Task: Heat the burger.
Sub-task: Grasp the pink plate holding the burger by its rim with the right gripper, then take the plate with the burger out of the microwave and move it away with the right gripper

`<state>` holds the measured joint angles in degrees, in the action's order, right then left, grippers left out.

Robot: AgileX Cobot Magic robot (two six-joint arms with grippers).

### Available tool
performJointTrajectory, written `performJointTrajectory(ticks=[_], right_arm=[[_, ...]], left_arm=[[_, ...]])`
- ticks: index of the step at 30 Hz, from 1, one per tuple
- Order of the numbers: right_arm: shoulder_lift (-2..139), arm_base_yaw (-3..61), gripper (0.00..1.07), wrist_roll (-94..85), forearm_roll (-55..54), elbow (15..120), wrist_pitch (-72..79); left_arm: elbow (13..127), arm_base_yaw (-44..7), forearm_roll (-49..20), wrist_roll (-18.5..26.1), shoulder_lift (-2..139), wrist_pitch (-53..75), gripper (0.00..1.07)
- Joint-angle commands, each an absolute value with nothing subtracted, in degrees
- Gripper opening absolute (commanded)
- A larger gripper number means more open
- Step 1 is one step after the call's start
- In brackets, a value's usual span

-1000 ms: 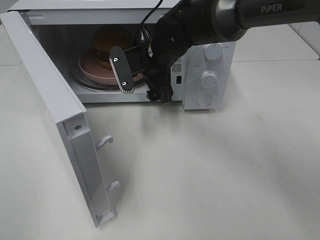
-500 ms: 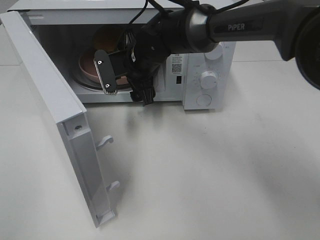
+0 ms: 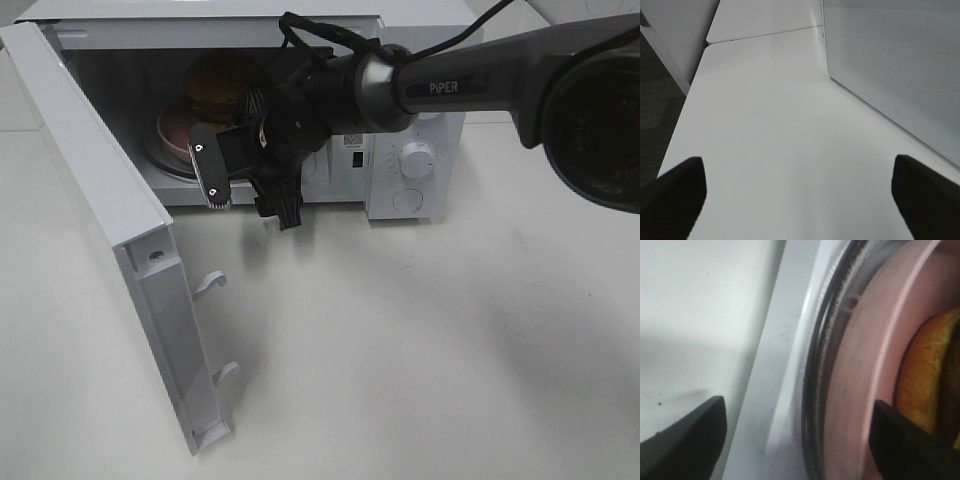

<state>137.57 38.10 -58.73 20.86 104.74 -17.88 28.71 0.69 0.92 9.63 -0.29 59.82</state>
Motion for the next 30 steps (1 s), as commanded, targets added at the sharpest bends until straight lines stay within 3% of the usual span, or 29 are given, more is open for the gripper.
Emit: performJointTrajectory(ticks=[1,5,6,7,9,12,14,30], right_arm=[[137.7,38.3,0.69,-58.4,19.5,105.3,-17.1],[137.7,38.3,0.6,-58.4,19.5,105.3,-17.1],[137.7,38.3,0.49,-58.4,19.5,105.3,-17.1],[137.7,38.3,0.49,-58.4,19.5,105.3,-17.1],[137.5,38.3,0.23,-58.3,19.4,105.3,-17.5],[137.2,38.3,0.17,-58.3,19.3,105.3,-17.9],[136.6,38.3,0.03,-58.4,16.9,105.3,-18.7],[132.5,38.3,0.0,-76.1,3.1,105.2,-31.6]], left_arm=[[28.6,1.0,1.1,9.5,-1.3,59.5,0.93],[28.6,1.0,1.1,9.5,-1.3,59.5,0.93],[28.6,1.0,1.1,9.5,-1.3,59.5,0.93],[28.6,1.0,1.1,9.5,-1.3,59.5,0.93],[28.6,1.0,1.1,9.5,-1.3,59.5,0.93],[28.6,1.0,1.1,9.5,-1.3,59.5,0.93],[28.6,1.0,1.1,9.5,-1.3,59.5,0.93],[28.6,1.0,1.3,9.5,-1.3,59.5,0.93]])
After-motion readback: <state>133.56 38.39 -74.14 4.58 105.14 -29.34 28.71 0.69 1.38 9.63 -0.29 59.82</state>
